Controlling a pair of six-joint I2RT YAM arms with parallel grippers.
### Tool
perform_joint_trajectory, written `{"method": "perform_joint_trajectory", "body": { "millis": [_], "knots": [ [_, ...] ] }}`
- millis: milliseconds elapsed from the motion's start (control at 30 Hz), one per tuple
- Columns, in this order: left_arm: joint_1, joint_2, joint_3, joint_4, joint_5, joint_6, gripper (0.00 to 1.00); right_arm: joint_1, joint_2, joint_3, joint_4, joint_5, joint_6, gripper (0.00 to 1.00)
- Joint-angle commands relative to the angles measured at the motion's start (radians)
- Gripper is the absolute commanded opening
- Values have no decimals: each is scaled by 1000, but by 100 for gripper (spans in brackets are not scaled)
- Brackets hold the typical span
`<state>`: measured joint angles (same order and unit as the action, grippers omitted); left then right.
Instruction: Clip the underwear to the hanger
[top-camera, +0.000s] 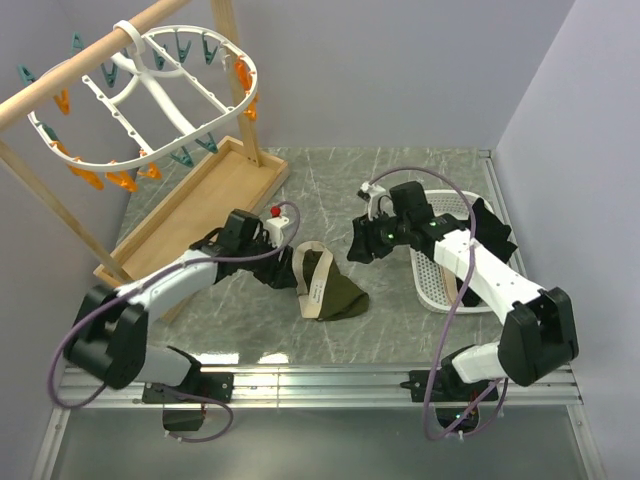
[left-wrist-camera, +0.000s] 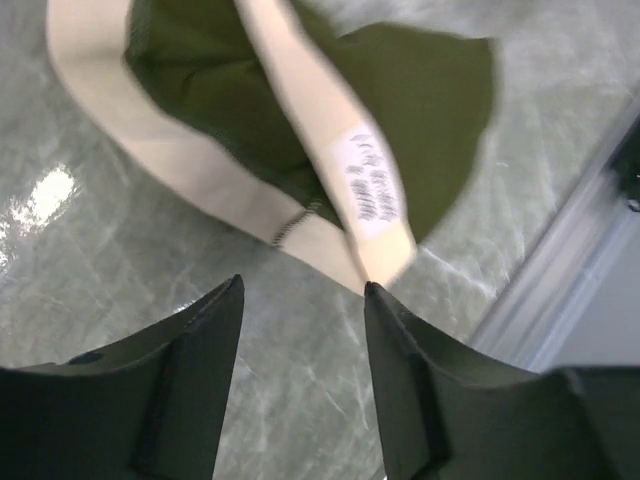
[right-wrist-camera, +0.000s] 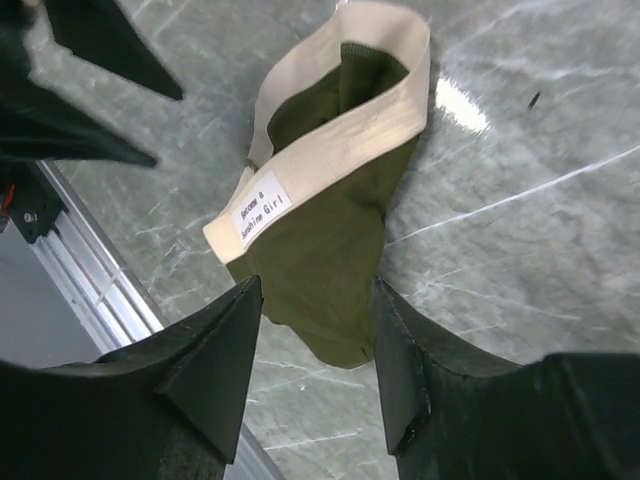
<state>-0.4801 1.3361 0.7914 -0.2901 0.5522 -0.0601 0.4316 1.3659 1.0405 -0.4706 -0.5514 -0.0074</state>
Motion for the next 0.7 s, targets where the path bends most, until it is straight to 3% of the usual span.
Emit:
{"method": "perform_joint_trajectory", "body": {
  "millis": [0,167,467,667],
  "knots": [
    [1,98,63,-4,-70,-122,55,39,42,35,12,21,55,54],
    [20,152,17,41,-35,-234,57,67,162,62,88,97,92,56],
    [40,201,-26,92,-8,-284,60,70,453,302,93,128,115,59],
    [84,239,-11,98,41,-294,62,65,529,360,79,107,17,63]
  ]
}}
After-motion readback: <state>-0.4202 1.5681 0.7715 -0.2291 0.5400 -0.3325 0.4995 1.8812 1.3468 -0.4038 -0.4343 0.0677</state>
